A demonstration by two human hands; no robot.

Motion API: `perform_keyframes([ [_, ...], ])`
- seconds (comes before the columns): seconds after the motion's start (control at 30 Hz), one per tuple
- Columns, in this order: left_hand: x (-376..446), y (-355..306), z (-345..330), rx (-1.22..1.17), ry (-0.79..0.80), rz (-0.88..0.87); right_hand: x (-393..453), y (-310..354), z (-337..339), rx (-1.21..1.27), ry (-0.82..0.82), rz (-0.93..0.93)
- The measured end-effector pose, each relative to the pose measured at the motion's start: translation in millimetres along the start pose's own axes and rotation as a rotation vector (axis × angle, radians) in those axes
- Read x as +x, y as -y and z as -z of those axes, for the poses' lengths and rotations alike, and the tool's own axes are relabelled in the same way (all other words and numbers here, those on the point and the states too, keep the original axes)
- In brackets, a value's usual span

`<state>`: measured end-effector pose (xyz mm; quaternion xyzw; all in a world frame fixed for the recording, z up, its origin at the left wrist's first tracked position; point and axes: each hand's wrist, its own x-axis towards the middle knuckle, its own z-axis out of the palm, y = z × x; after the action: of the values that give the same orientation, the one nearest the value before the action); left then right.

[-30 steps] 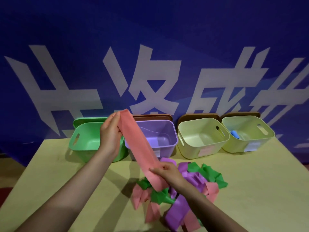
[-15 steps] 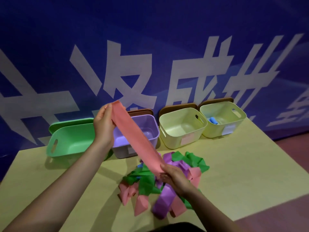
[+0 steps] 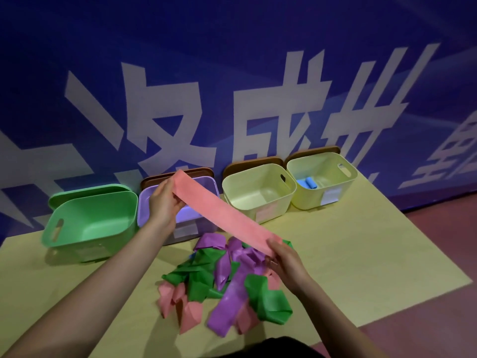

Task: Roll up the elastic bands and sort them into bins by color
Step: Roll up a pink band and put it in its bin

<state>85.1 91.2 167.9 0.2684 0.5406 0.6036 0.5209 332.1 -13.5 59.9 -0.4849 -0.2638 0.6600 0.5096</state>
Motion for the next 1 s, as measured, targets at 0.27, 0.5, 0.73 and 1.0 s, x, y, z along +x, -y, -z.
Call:
perform_keyframes([
  [0.27, -9, 5, -41, -0.099, -0.148, -0.083, 30, 12, 46, -0.414, -0.082, 0.026],
  [0.5, -35, 18, -78, 0.04, -0.006, -0.129, 62, 18, 72, -0.766, 0.052, -0.018],
  [0.73, -60, 28, -103, 0.253, 0.123, -0.145, 59, 80, 20, -0.627, 0.151, 0.272],
  [1.0, -76, 27, -111, 0.349, 0.246, -0.268, 37, 126, -23, -0.567, 0.257, 0.564],
])
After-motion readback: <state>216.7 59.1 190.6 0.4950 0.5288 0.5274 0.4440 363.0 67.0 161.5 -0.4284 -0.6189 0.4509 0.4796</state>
